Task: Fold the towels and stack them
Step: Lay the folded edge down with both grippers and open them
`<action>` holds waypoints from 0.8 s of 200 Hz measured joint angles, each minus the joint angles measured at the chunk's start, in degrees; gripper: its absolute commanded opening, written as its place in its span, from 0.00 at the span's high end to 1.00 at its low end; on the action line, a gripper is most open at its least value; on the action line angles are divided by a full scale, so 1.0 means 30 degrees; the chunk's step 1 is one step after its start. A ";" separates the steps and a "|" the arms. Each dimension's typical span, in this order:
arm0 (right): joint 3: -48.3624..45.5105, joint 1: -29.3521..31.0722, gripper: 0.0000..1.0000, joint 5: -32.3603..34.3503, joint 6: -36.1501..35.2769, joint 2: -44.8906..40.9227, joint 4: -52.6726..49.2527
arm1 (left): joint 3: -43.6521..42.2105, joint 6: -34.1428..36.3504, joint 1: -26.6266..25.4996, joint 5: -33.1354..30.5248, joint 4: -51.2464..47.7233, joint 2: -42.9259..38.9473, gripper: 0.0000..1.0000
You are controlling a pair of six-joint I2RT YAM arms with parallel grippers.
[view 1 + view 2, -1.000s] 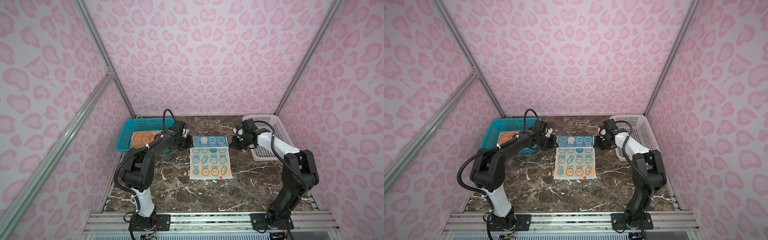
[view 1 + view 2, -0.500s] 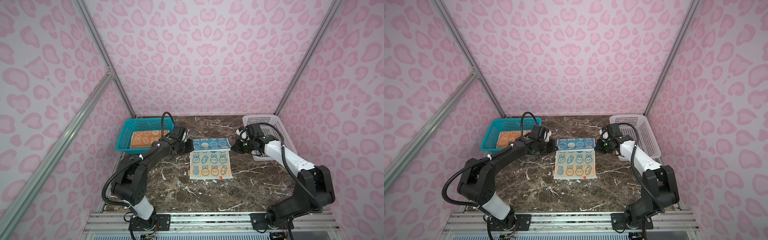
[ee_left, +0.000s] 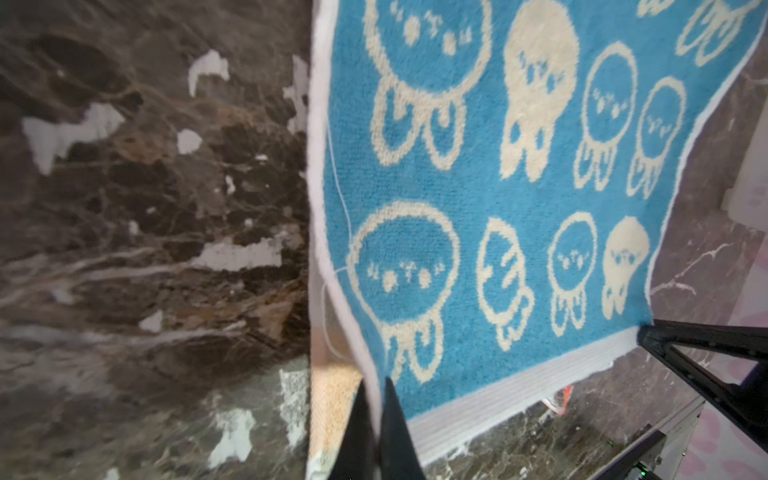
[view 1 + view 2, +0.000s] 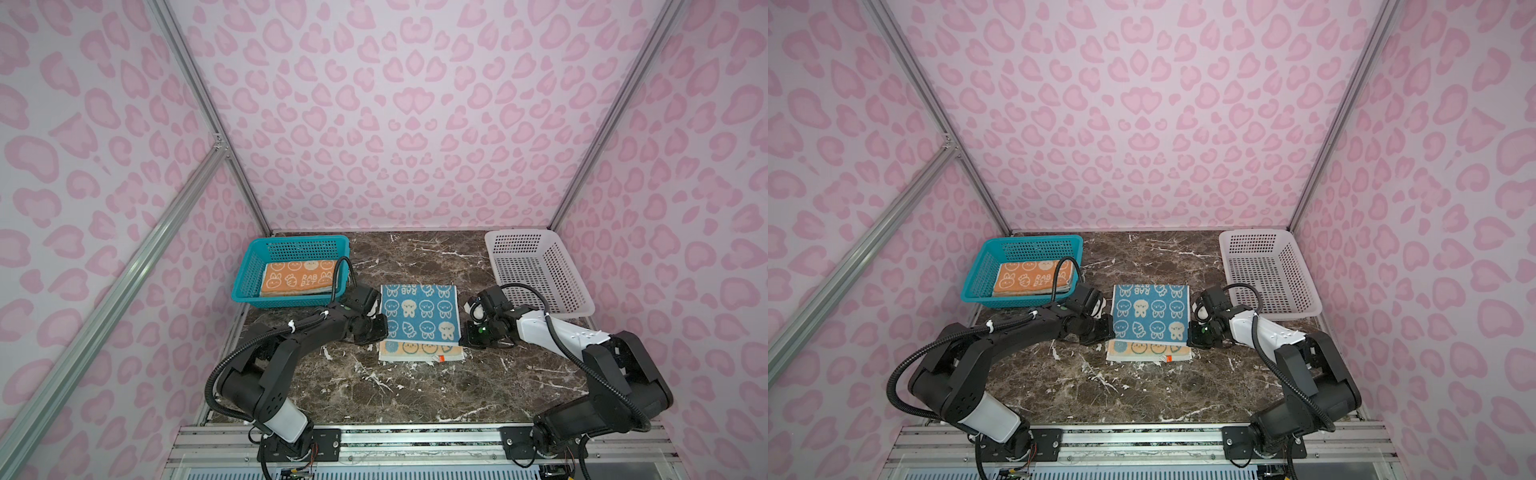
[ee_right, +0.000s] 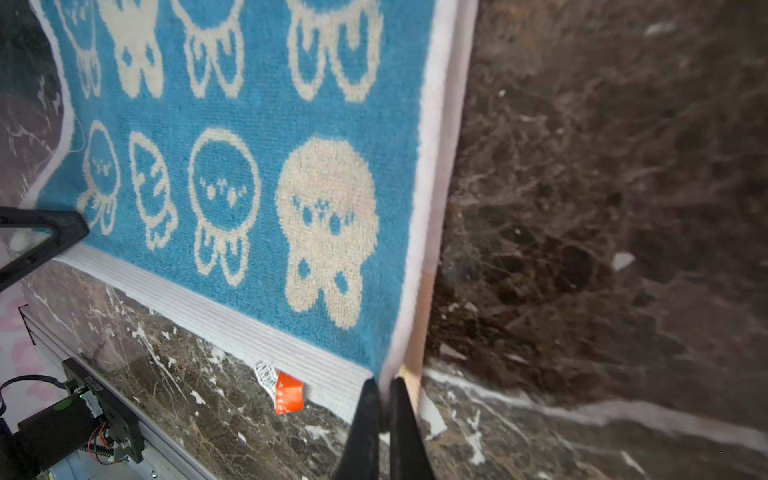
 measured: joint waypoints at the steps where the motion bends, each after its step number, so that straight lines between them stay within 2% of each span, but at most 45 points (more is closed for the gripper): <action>1: 0.0000 0.0000 1.00 0.0000 0.0007 0.0015 0.0015 | -0.0007 -0.0007 0.0000 0.0000 0.0007 0.0029 0.98; 46: 0.0889 -0.0007 1.00 0.0481 0.0087 -0.0007 -0.0051 | 0.0765 0.0022 -0.0015 -0.0568 -0.0175 0.0306 0.98; 102: 0.2055 0.0029 1.00 0.1078 0.0051 -0.2594 -0.1545 | 0.1413 0.0015 -0.0044 -0.1049 -0.1107 -0.2492 0.98; 160: -0.0605 0.0437 1.00 0.1020 0.0182 -0.2943 -0.1056 | -0.0896 -0.0670 -0.1377 -0.0976 -0.0663 -0.3672 0.98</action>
